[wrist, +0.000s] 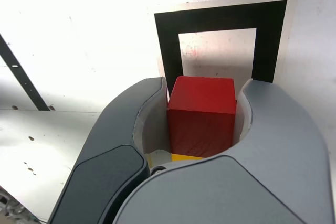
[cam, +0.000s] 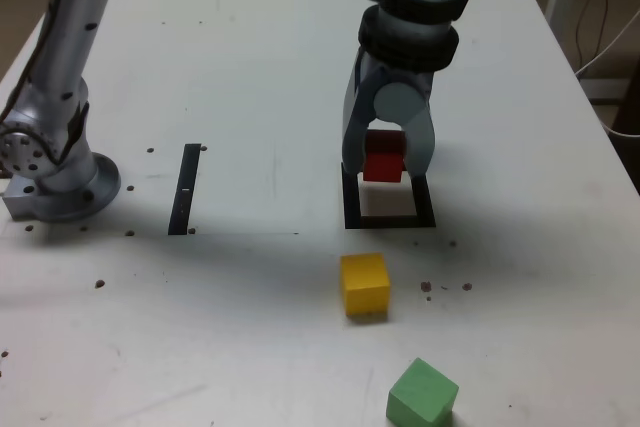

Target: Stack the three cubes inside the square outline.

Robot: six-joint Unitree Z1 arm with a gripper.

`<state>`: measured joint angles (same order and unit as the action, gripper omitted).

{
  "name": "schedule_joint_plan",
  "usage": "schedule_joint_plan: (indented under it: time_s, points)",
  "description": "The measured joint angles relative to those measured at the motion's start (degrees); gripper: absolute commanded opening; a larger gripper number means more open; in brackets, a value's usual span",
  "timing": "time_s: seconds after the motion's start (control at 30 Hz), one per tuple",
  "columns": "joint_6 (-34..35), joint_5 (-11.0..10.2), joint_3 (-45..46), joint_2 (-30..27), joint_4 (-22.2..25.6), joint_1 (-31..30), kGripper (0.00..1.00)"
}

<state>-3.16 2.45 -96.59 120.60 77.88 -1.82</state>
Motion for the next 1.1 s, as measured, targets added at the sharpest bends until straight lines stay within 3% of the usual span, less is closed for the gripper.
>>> schedule_joint_plan:
  time_s: [0.63, 0.7, 0.9, 1.1]
  points:
    - [-2.1, 1.9, 2.6, 3.1, -4.9, 1.2, 0.40]
    - [-2.2, 2.0, 3.0, 3.2, -5.3, 1.4, 0.48]
    - [-3.2, 2.6, 4.4, 3.3, -6.4, 1.9, 0.93]
    - [-3.6, 2.7, 6.3, 3.4, -7.7, 2.7, 0.99]
